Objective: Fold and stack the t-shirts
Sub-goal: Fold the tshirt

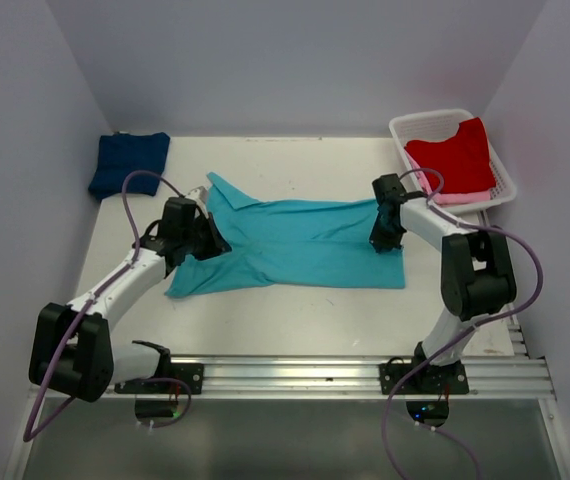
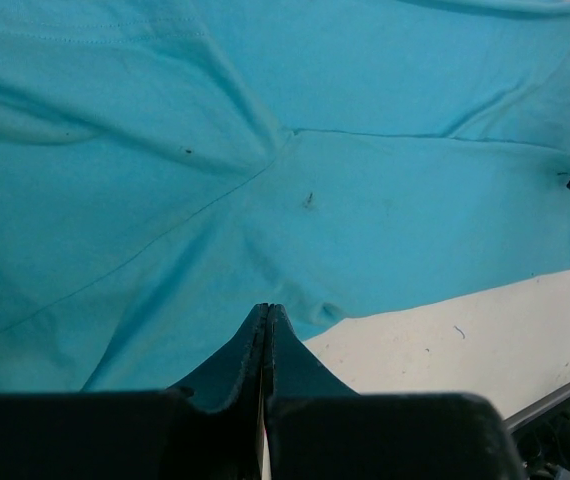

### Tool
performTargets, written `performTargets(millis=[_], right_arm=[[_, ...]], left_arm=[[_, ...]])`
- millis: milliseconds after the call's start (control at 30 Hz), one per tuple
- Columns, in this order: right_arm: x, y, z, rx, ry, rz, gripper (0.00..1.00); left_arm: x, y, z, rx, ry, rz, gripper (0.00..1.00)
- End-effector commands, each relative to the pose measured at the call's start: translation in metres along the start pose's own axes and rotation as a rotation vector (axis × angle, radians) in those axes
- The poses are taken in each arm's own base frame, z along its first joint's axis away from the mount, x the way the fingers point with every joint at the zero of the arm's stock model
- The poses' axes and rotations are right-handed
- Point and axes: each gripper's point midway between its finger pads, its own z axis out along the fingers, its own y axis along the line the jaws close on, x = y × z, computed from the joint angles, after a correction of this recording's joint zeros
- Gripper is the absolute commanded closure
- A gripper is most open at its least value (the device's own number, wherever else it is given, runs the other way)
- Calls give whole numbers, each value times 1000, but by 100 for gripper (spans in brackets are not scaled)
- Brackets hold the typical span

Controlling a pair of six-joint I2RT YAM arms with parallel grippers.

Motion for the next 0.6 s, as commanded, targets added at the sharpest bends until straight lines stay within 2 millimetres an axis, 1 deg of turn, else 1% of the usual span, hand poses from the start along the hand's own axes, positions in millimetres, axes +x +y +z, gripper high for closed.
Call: performTargets(millis=[0,100,233,300,333,367,400,433,467,500,533,567], right_arm=[[-22,4,1,19,-58,21,100],[-29,5,4,36,-69,14,100],[-34,7,20,73,-48,-4,100],[-36,8,23,72,-51,-4,100],[-33,10,24,56,-44,-4,100],[-37,14,16,22,-72,2,100],[-49,23,12,-34,-133,10,100],[-36,24,13,-72,-122,8,100],[-46,30,-9,-143,-189,22,100],[-56,39,-17,-206,-252,33,100],[-49,37,-21,-230,-263,30,100],[-53,43,-39,-291,-298,20,100]], left_arm=[[-5,0,-2,8,-32,32,100],[-4,2,-1,1,-30,32,100],[-3,5,-1,-10,-30,40,100],[-6,7,-2,-24,-40,54,100],[-11,5,-3,-23,-60,65,100],[-20,7,-5,-41,-95,73,100],[-28,7,-8,-55,-135,75,100],[-38,9,-11,-80,-177,74,100],[-55,17,-15,-150,-246,63,100],[-64,21,-16,-186,-275,33,100],[-70,25,-16,-219,-292,20,99],[-86,25,-19,-250,-337,11,98]])
